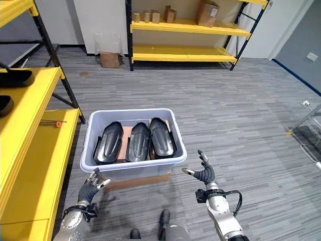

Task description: Move parts from the plastic box to the shelf.

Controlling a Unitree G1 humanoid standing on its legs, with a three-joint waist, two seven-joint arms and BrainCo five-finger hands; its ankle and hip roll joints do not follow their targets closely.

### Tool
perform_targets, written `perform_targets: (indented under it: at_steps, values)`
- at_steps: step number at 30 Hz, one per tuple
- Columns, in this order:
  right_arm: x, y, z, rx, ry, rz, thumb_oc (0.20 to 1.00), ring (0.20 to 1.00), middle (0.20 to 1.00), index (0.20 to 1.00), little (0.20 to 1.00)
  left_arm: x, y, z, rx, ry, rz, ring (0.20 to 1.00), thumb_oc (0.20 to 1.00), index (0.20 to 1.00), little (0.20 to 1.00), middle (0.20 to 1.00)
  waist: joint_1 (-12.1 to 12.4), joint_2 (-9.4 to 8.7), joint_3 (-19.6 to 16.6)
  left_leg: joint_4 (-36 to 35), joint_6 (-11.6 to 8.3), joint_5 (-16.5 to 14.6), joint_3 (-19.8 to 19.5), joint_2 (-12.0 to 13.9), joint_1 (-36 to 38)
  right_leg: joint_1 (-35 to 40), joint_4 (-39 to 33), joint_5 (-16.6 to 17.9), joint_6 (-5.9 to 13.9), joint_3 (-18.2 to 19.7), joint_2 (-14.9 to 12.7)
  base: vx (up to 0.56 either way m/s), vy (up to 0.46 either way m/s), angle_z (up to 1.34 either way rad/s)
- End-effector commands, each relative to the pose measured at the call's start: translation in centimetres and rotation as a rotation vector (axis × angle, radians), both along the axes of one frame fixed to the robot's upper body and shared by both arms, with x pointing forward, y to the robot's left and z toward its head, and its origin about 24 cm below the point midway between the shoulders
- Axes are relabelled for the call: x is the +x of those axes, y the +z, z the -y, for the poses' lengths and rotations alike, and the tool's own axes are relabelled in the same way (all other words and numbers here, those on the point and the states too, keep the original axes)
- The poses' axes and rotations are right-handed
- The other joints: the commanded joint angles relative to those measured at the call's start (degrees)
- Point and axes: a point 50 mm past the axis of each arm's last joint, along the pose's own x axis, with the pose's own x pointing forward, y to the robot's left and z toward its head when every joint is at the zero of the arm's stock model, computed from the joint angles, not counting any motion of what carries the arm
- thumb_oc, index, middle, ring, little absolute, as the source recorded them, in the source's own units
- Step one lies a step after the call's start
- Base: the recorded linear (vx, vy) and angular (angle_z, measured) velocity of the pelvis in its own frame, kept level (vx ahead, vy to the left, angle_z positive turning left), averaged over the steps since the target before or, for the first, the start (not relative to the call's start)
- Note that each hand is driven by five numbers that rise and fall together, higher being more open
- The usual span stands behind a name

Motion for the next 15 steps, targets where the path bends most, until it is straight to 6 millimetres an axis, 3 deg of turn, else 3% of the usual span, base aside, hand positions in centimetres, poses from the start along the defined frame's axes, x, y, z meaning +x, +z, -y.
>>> perform_targets:
  at_steps: [1,8,15]
  values:
    - [1.16,1.69,0.32,-0.016,-0.024,0.111,1.000,1.000,1.000,1.000,1.000,1.56,2.37,0.79,0.006,-0.085,0.164,1.000,1.000,1.000,1.000,1.000,-0.12,-0.17,0.12,0.54,-2.72,-1.99,-4.85,2.07,3.26,4.94,-3.52,8.05,-1.49,1.63,3.55,0.20,-0.187,0.69]
    - [1.23,1.19,0.44,-0.036,-0.013,0.076,1.000,1.000,1.000,1.000,1.000,0.85,2.00,1.26,-0.008,-0.097,0.141,1.000,1.000,1.000,1.000,1.000,0.60,0.44,-0.73,4.32,-4.19,-1.78,-3.48,4.13,1.98,10.05,-1.32,2.45,-4.69,0.19,4.62,0.18,-0.186,0.11]
    - [1.85,1.53,0.82,-0.072,-0.026,0.101,1.000,1.000,1.000,1.000,1.000,1.43,2.29,1.77,-0.038,-0.094,0.171,1.000,1.000,1.000,1.000,1.000,0.52,0.73,-0.16,6.66,-5.30,-1.41,-3.04,6.23,-0.12,11.47,-0.83,0.25,-6.03,0.46,5.02,0.11,-0.108,0.03]
